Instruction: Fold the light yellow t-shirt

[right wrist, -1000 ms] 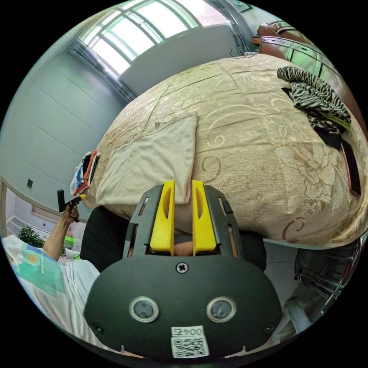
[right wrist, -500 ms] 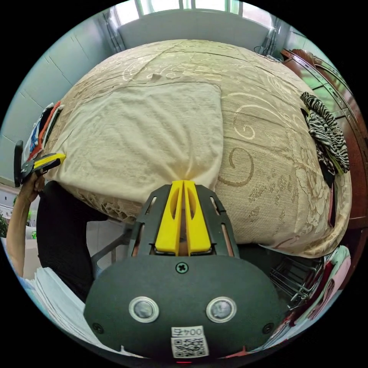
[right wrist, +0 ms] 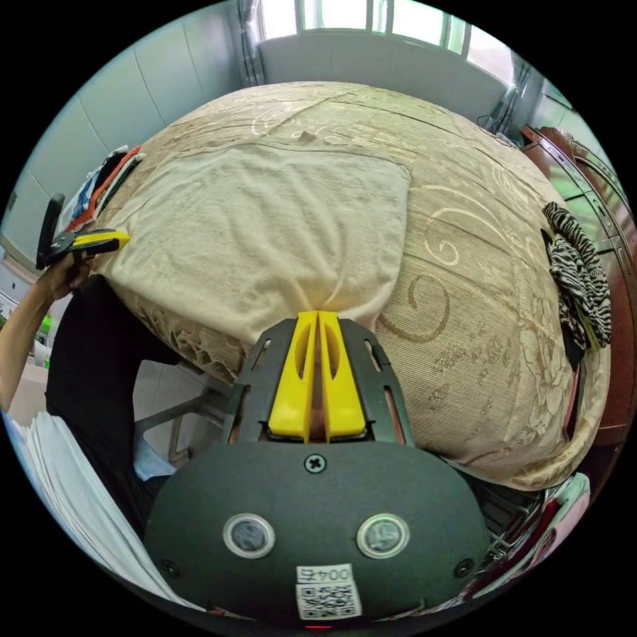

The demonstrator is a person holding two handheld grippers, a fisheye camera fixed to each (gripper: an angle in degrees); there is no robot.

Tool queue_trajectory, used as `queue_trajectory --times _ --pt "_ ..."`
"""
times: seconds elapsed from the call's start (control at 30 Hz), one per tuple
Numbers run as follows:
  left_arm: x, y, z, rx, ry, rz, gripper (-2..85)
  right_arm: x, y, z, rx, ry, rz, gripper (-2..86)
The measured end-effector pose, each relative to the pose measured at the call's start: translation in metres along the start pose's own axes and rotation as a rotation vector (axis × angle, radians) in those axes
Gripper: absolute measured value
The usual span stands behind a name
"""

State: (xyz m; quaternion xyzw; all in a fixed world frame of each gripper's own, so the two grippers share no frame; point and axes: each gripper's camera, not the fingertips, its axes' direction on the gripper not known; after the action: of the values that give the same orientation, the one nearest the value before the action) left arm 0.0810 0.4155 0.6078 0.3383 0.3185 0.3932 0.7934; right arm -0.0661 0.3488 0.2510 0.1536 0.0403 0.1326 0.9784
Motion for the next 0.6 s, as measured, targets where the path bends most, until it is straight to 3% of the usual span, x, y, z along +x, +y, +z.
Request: queue_trajectory --times 0.13,0.3,0.47,0.6 --pt "-0.009 0.004 0.014 -0.002 0.056 -0.076 0.5 0.027 0.005 -0.003 -0.001 -0.110 0.063 -0.6" --pt "-0.014 0.011 0.034 -0.013 0.090 -0.106 0.6 0.053 0.014 -0.026 0.178 -0.179 0.198 -0.2" --pt "-0.016 0.016 0.049 -0.036 0.133 -0.160 0.5 0.021 -0.008 0.013 0.105 -0.178 0.004 4.0" --pt "0.008 0.023 0.032 0.082 0.148 -0.129 0.6 0.044 -0.003 0.043 0.025 -0.146 0.000 6.5"
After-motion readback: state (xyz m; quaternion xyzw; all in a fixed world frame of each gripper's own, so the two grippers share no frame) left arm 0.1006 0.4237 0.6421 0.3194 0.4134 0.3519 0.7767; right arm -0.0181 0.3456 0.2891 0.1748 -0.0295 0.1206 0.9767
